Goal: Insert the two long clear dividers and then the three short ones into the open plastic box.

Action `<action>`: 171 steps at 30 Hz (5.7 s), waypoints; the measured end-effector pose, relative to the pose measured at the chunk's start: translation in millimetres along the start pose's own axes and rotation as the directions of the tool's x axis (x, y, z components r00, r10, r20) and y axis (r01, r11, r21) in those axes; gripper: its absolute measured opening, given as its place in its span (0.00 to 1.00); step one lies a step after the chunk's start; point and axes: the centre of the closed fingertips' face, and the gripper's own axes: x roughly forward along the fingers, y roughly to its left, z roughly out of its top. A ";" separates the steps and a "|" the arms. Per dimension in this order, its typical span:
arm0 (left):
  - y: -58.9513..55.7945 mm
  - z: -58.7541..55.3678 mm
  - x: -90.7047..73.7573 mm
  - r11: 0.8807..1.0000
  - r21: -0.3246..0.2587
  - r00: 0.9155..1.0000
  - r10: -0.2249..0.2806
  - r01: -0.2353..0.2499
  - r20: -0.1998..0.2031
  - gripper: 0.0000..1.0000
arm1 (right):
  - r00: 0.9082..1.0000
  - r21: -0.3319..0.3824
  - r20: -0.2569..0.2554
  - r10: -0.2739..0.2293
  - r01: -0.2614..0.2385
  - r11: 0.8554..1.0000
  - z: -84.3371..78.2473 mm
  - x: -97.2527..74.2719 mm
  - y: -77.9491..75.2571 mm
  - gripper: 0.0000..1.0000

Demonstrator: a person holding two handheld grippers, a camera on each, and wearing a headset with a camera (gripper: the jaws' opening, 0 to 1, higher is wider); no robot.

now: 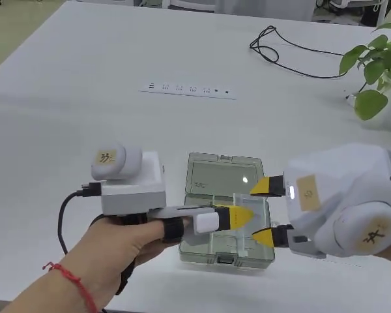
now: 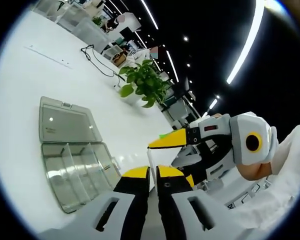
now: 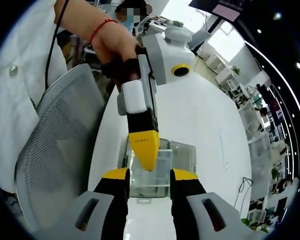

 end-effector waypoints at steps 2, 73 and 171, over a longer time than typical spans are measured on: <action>-0.2 -0.9 -0.1 1.000 0.001 1.000 -0.003 0.003 -0.004 0.00 | 1.000 -0.002 -0.003 0.002 -0.002 1.000 -0.2 0.3 0.8 0.33; -49.8 -26.0 -30.6 0.708 0.662 0.969 -0.192 0.246 -0.156 0.00 | 0.812 0.158 0.254 0.526 -0.571 0.805 39.3 -36.7 34.1 0.03; 62.1 -29.3 -69.8 0.746 0.658 0.982 0.183 -0.102 -0.055 1.00 | 0.939 0.343 0.223 0.263 -0.328 0.880 2.6 99.3 -20.5 0.03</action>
